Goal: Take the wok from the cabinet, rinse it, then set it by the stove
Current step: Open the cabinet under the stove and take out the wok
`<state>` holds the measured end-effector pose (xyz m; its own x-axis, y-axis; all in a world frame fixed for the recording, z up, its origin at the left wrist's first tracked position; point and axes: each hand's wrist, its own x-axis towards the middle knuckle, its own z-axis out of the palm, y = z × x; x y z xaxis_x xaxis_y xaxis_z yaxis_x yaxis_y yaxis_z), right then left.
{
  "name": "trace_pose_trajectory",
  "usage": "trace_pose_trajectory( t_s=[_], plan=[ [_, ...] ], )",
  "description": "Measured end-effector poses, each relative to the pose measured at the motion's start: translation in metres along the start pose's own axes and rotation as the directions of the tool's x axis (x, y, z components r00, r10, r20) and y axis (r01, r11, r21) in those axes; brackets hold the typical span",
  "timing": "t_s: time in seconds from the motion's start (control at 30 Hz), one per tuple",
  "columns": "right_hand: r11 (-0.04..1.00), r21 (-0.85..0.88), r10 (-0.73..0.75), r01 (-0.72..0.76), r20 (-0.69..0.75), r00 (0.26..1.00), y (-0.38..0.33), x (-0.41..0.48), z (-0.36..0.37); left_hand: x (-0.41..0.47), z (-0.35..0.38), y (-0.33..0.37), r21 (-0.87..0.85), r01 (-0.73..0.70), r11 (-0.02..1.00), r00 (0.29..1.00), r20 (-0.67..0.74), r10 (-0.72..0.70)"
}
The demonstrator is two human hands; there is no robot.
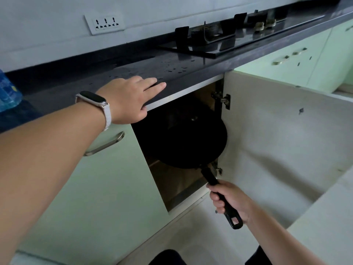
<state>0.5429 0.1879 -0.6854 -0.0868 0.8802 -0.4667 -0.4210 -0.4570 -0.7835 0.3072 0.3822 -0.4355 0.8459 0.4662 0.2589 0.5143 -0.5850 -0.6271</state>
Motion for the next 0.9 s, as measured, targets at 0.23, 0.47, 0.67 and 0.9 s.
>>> trace_pose_trajectory(
  t_s=[0.23, 0.47, 0.67, 0.9],
  plan=[
    [0.999, -0.046, 0.011, -0.013, -0.039, 0.999, 0.028, -0.048, -0.013, 0.0, 0.003, -0.001, -0.02, 0.006, 1.0, 1.0, 0.002, -0.006],
    [0.997, -0.043, 0.059, -0.063, -0.088, 0.994, 0.052, -0.074, -0.026, 0.0, 0.001, 0.0, -0.024, 0.009, 1.0, 1.0, -0.003, -0.009],
    [0.996, -0.033, 0.08, -0.085, -0.129, 0.988, 0.058, -0.089, -0.026, 0.0, -0.004, 0.0, 0.044, -0.032, 0.999, 0.999, -0.035, 0.034],
    [0.996, -0.017, 0.085, -0.088, -0.146, 0.986, 0.064, -0.104, -0.027, -0.034, -0.005, 0.083, -0.114, -0.156, 0.981, 0.96, -0.25, 0.124]
  ],
)
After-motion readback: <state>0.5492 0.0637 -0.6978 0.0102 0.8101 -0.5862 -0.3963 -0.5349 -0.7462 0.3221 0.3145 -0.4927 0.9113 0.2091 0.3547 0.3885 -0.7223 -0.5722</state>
